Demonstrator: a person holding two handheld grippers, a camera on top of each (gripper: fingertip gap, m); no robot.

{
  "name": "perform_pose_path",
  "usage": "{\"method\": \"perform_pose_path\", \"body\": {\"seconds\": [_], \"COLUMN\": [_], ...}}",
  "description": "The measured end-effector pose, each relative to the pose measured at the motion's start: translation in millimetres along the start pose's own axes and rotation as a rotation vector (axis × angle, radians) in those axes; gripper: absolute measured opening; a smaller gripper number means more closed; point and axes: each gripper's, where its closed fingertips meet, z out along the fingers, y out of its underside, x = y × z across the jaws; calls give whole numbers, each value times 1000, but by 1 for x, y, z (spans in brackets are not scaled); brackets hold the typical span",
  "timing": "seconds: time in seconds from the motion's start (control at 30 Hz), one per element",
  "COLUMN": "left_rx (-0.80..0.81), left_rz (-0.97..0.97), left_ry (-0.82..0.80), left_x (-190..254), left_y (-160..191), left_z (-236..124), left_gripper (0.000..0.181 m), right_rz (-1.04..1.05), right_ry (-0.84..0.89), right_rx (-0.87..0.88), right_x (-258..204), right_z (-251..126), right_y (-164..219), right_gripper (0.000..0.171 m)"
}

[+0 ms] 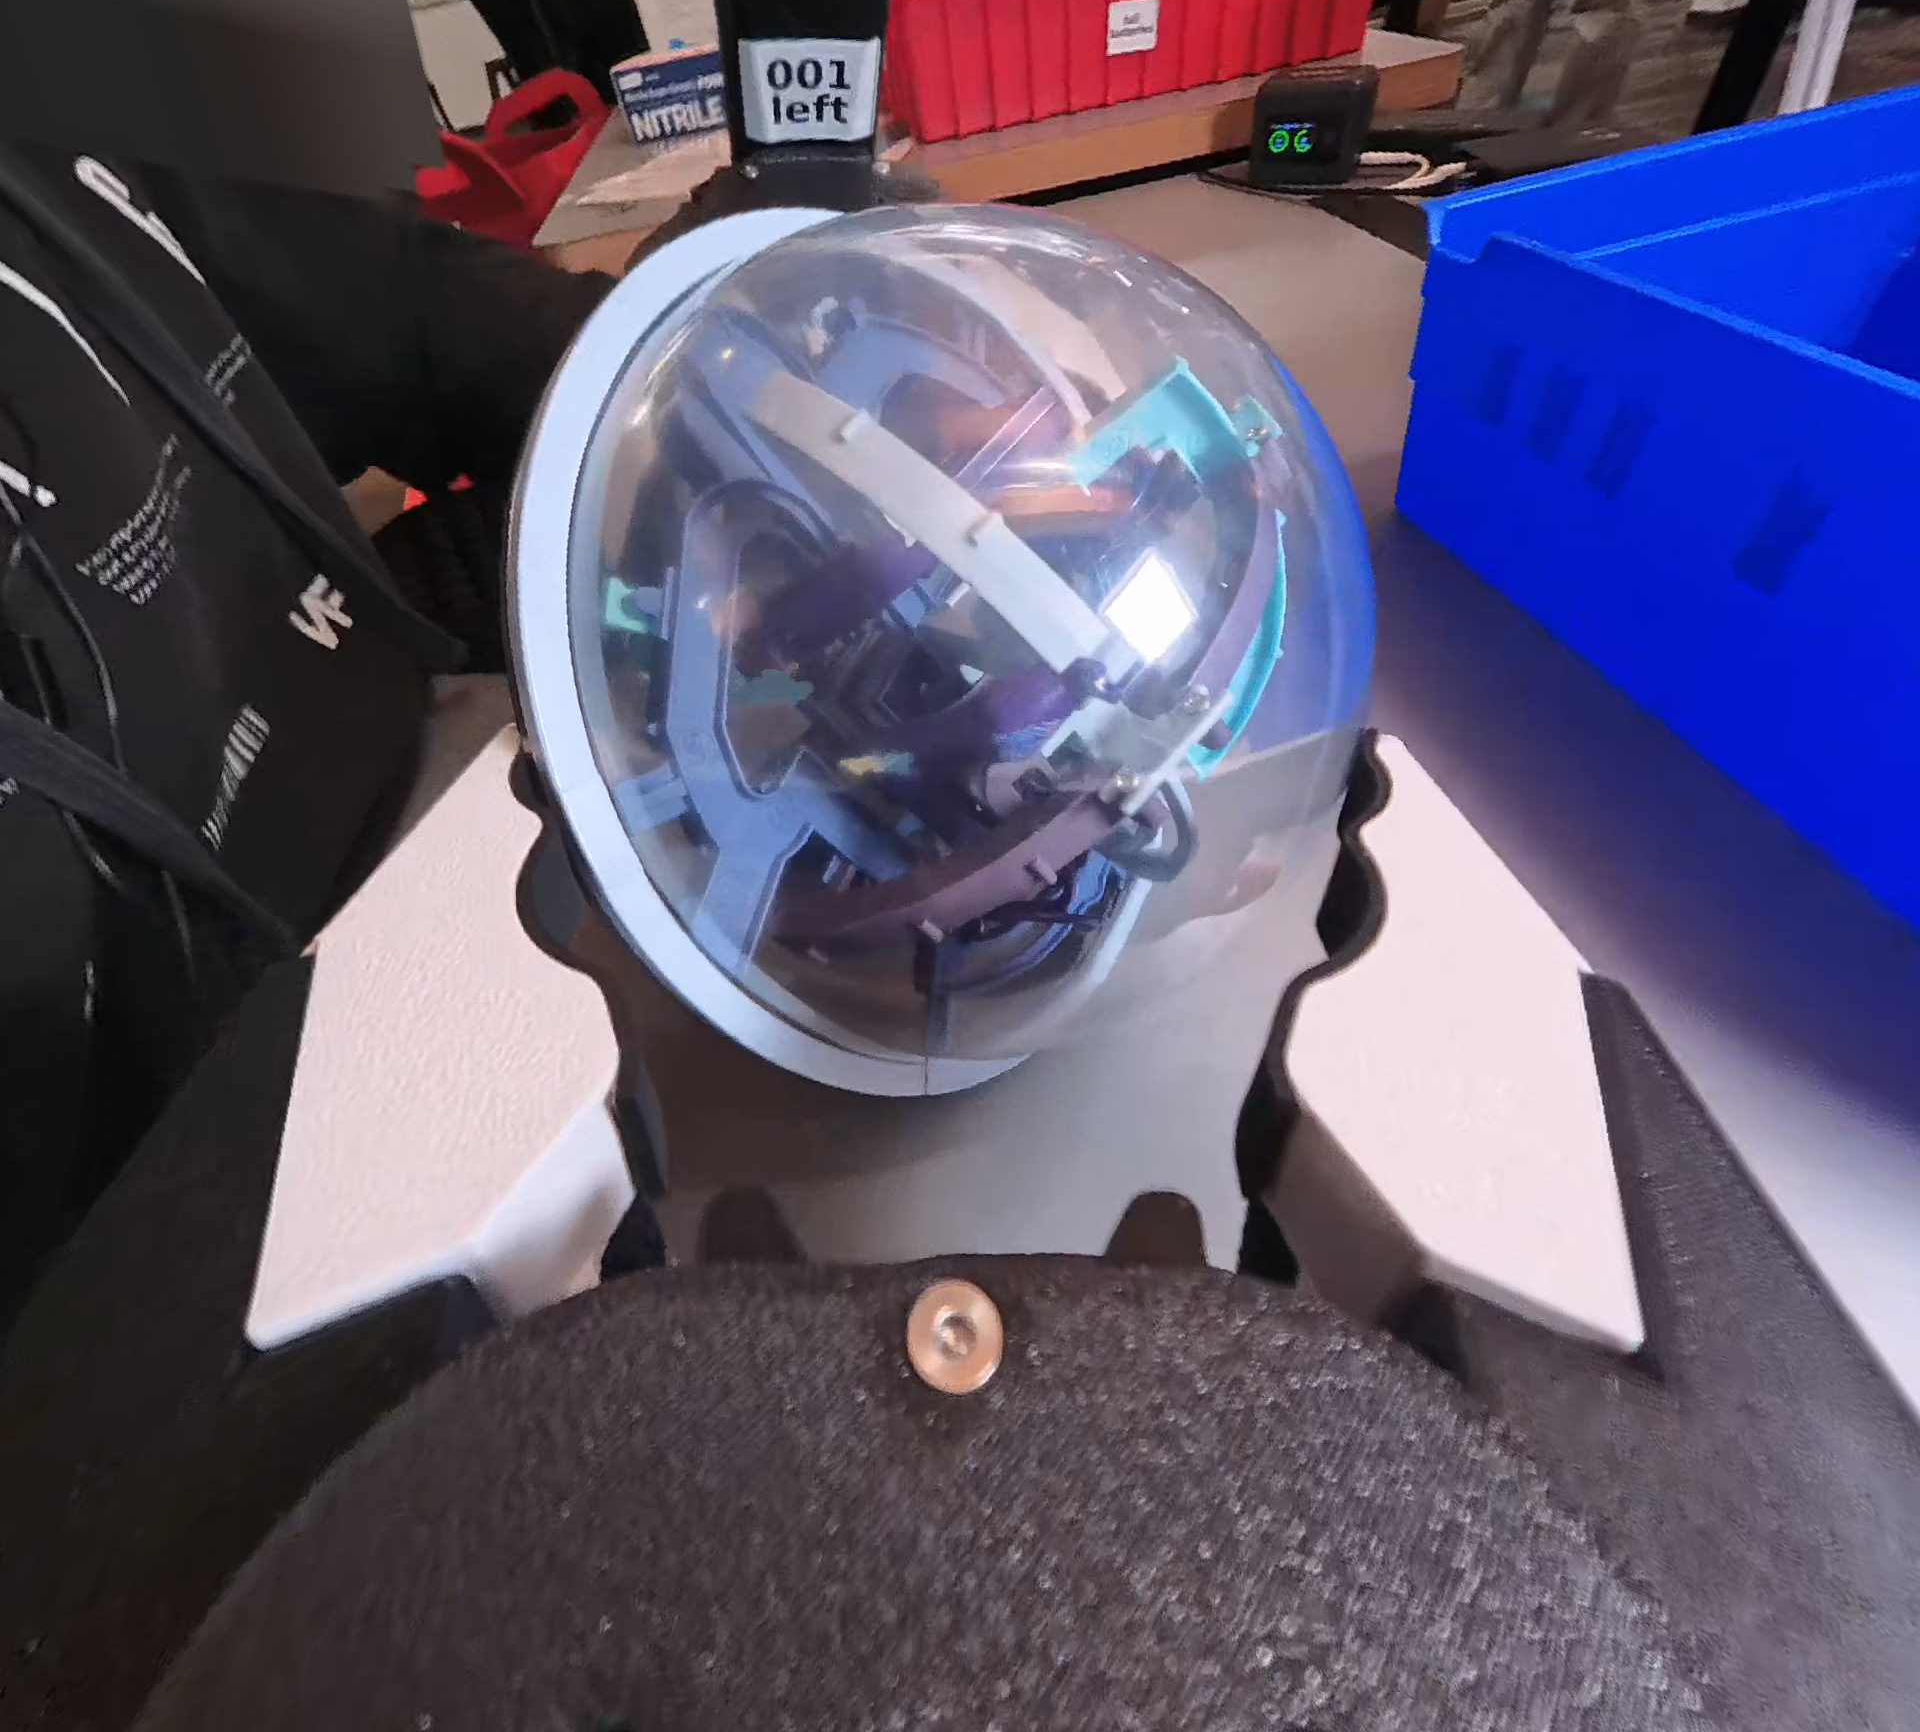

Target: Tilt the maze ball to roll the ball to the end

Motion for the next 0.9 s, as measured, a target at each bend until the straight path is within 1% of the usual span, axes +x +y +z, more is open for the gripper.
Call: {"method": "perform_pose_path", "body": {"seconds": [0.17,0.3,0.43,0.7,0.8,0.9], "left_rx": [8,-31,-127,-249,-209,-103], "left_rz": [153,258,275,219,177,196], "left_ry": [-86,-145,-168,-167,-152,-174], "left_x": [5,7,5,4,7,9], "left_y": [4,13,32,53,45,22], "left_z": [-2,-3,0,4,0,-13], "left_gripper": [135,134,128,126,132,134], "right_rz": [-133,-213,-206,-235,-247,-241], "right_ry": [-13,-9,-24,-26,-20,4], "right_rx": [-82,-134,-120,-183,-232,-284], "right_x": [-5,-8,-12,-18,-18,-15], "right_z": [1,2,2,9,13,17], "right_y": [5,5,-3,-13,-14,-15], "right_gripper": [145,145,144,143,143,143]}}
